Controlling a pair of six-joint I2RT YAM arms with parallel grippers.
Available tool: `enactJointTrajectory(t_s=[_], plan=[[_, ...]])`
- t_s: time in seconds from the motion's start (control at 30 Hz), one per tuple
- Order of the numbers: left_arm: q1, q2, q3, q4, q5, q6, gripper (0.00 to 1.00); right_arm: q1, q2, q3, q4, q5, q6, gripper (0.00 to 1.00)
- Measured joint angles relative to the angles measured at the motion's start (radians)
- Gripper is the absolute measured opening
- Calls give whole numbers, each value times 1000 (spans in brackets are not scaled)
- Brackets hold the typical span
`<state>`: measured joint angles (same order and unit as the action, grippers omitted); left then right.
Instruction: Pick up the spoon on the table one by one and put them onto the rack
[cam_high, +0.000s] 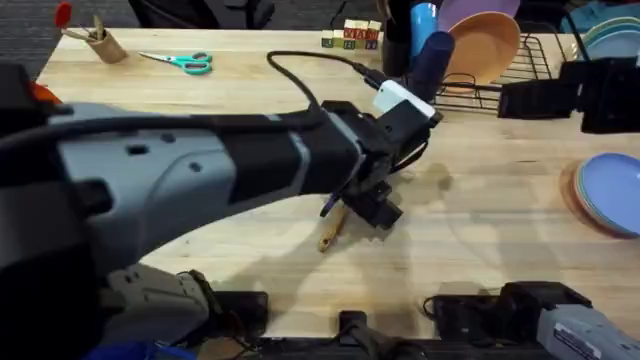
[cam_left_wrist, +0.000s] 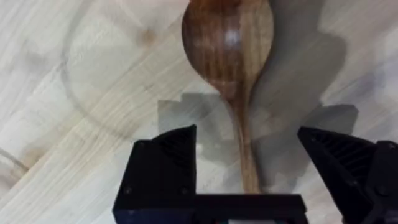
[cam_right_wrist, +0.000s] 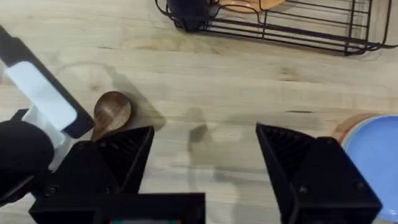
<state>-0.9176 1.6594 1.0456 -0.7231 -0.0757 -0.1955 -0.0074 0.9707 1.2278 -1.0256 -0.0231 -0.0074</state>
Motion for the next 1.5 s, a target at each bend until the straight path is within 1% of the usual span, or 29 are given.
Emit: enactJointTrajectory(t_s=[0.03, 0.17, 0.23, 0.7, 0.77, 0.8, 0.83, 0.87, 0.97, 1.03, 1.1, 1.17, 1.2, 1.37, 1.4, 1.5], plan=[[0, 24, 19, 1, 0, 0, 996, 0, 0, 0, 0, 0, 0, 996], [0, 47, 28, -24, 1, -6, 996, 0, 0, 0, 0, 0, 0, 996], [0, 50, 36, -44, -20, -7, 996, 0, 0, 0, 0, 0, 0, 996], [-1, 50, 37, -44, -23, -7, 987, 0, 0, 0, -49, 0, 0, 996], [-1, 50, 37, -45, -24, -6, 922, 0, 0, 0, -50, 0, 0, 996], [-1, 50, 37, -47, -26, -7, 867, 0, 0, 0, -50, 0, 0, 996], [-1, 51, 37, -49, -28, -1, 768, 0, 0, 0, -50, 0, 0, 996], [-1, 51, 37, -48, -29, -1, 732, 0, 0, 0, -50, 0, 0, 996], [-1, 51, 37, -48, -30, 0, 716, 0, 0, 0, -50, 0, 0, 996], [-1, 51, 37, -48, -32, 0, 668, 0, 0, 0, -50, 0, 0, 996], [-1, 53, 37, -48, -32, 0, 544, 0, 0, 0, -50, 0, 0, 996], [-2, 54, 37, -48, -34, 0, 381, 0, 0, 0, -50, 0, 0, 996], [-2, 55, 37, -49, -37, 1, 316, 0, 0, 0, -50, 0, 0, 996], [-2, 56, 37, -49, -49, 1, 76, 0, 0, 0, -50, 0, 0, 996], [-2, 56, 38, -47, -51, 1, 55, 0, 0, 0, -50, 0, 0, 996], [-2, 56, 38, -47, -53, 2, 48, 0, 0, 0, -50, 0, 0, 996]])
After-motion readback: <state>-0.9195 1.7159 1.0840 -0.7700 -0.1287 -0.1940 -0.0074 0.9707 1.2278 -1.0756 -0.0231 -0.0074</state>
